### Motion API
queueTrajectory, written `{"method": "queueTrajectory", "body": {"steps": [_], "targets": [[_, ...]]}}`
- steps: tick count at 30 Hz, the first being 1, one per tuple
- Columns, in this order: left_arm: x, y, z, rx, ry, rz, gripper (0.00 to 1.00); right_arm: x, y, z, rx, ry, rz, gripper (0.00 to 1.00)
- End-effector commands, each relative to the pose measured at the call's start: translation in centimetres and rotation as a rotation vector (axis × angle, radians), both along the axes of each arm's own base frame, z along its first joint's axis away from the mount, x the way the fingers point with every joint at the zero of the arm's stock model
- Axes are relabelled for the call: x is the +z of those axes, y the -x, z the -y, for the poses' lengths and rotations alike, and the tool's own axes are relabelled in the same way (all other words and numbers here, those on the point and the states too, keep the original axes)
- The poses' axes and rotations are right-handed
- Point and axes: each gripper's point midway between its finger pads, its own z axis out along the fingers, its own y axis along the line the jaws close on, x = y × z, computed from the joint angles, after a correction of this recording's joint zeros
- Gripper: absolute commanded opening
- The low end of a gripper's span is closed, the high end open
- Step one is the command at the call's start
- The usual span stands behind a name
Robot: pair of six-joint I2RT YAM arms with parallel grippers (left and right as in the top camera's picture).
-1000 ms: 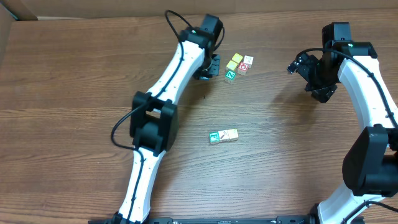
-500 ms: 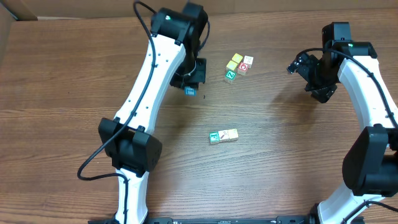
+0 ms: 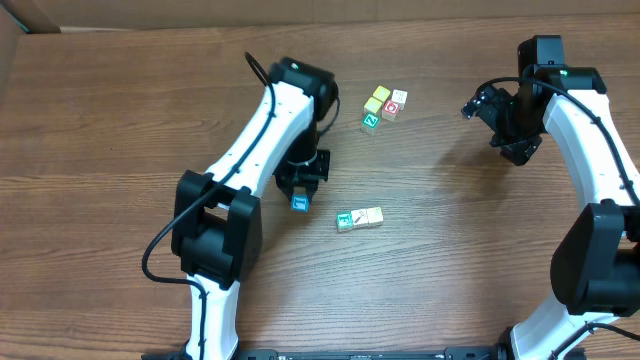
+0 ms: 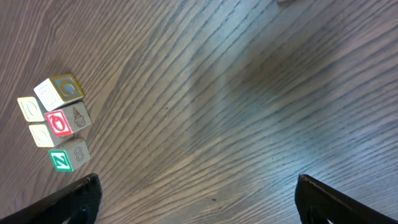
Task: Flip 3 blocks
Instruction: 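Carry the leaf block toward the placed row with the left gripper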
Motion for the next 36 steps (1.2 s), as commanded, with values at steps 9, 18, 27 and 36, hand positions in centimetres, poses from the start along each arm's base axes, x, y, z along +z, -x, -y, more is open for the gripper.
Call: {"method": "queueTrajectory", "body": {"steps": [9, 18, 27, 36], "targets": [[-5.7, 1.5, 1.6, 0.072, 0.053, 0.017, 0.4, 0.9, -0.3, 0.2, 0.002, 0.009, 0.028, 1.0], [-4.8, 1.2, 2.2, 0.081, 0.112, 0.015, 0.55, 0.9, -0.3, 0.2, 0.002, 0.009, 0.028, 1.0], [1.7, -1.3, 0.1, 0.166, 0.161, 0.203, 0.57, 0.9, -0.3, 0.2, 0.002, 0.009, 0.028, 1.0], [8.6, 1.6, -4.7, 0.231, 0.013, 0.383, 0.59, 0.9, -0.3, 0.2, 0.002, 0.009, 0.028, 1.0]]}}
